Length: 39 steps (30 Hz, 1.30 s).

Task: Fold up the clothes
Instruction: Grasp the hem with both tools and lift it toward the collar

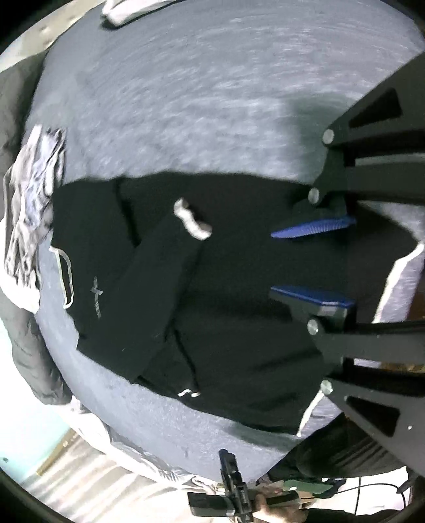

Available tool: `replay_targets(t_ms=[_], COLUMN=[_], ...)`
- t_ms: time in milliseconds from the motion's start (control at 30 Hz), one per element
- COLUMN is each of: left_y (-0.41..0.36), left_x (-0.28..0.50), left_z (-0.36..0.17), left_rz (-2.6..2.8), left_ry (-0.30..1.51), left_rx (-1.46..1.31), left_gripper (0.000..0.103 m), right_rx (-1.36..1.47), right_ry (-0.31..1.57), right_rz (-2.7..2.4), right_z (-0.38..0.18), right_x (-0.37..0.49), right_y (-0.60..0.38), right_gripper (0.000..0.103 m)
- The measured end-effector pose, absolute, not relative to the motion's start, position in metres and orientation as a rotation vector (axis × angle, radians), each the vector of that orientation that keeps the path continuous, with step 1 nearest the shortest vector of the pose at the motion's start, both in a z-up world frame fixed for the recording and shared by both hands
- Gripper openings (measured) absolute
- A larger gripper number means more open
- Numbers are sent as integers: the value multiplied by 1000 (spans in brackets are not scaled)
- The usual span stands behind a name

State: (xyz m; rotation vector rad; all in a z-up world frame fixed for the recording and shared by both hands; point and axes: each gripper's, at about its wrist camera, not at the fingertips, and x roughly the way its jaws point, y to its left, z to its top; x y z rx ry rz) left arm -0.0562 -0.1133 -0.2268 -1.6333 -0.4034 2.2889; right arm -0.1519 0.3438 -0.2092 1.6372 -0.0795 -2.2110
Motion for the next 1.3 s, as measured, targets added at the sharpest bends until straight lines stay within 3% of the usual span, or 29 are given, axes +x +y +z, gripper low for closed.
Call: replay_targets(t_ms=[533, 567, 633, 1300], left_y=[-73, -72, -69, -63], left_x=[-16, -15, -14, -11], left_z=[-266, -268, -274, -298], left_rz=[2124, 2118, 2103, 2057], left_ry=[-405, -404, -417, -482], left_rx=[-1760, -1763, -1775, -1816], left_gripper=[46, 46, 46, 46], right_rx=[1795, 1801, 1809, 1862], right_ry=[-65, -71, -84, -123], right_rz=[-2140, -2140, -2136, -2084], right_z=[-249, -251, -254, -272], right_x=[-88, -87, -85, -83], right_y=[361, 363, 365, 374], right_gripper=[34, 35, 50, 51])
